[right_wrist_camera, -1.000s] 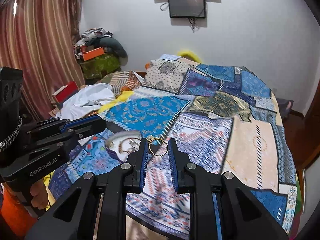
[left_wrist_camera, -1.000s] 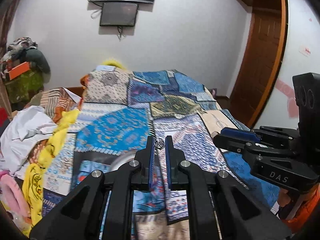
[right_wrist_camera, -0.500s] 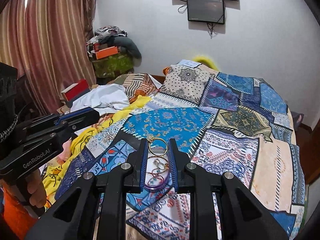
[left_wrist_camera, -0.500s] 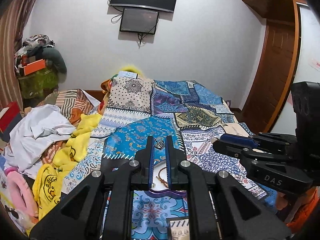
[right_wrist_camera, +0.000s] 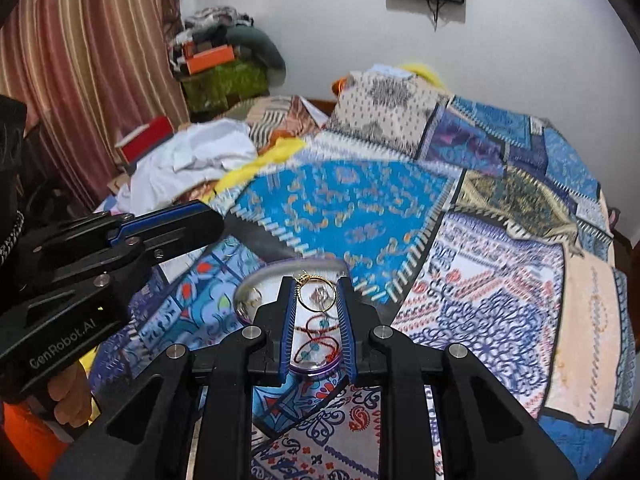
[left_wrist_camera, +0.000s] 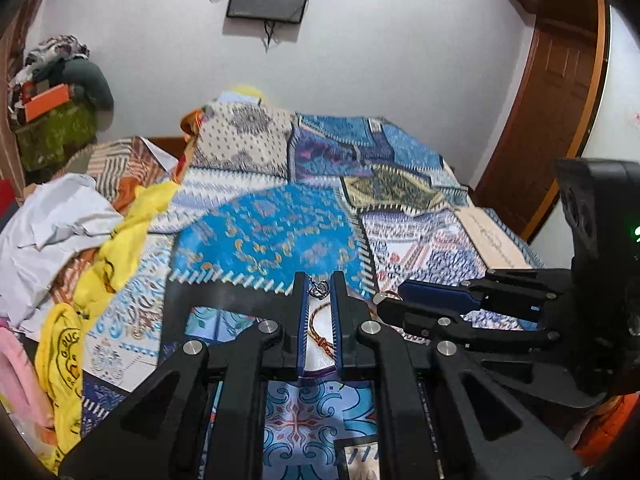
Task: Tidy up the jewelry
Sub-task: 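Carry both rings over the purple heart tin and open both tools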
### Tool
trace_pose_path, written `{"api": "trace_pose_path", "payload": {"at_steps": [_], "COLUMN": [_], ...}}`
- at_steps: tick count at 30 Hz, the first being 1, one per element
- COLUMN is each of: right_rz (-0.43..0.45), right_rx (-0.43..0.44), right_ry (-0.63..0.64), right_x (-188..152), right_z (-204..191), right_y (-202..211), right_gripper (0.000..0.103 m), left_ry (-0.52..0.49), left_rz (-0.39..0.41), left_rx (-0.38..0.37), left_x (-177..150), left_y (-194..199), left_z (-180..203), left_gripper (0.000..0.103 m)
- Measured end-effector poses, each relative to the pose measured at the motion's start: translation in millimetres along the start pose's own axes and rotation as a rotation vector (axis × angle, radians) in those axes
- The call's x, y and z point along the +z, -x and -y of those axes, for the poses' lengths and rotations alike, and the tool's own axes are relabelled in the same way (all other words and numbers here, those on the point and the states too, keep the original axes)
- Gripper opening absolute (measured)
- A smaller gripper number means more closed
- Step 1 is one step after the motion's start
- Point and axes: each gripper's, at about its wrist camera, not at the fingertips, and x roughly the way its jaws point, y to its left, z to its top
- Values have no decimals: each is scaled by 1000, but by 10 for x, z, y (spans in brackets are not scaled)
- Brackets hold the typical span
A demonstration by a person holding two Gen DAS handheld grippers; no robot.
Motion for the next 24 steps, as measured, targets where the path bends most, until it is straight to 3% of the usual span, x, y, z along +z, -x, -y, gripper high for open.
{"api": "trace_pose_path", "payload": {"at_steps": [13, 24], "right_rz": [-76, -88], "right_rx": [50, 44], "right_ry": [-26, -8], "right_x": [-58, -52], "right_z": [49, 33], "right_y": [-250, -249], "right_gripper": [19, 19], "left_ry": [-1, -1], "left_rz": [-92, -64], "left_rx": [-2, 31], "left_x": [-177, -80], "left_y": [-309, -103], "left_z": [-51, -21], "left_gripper": [9, 9]}}
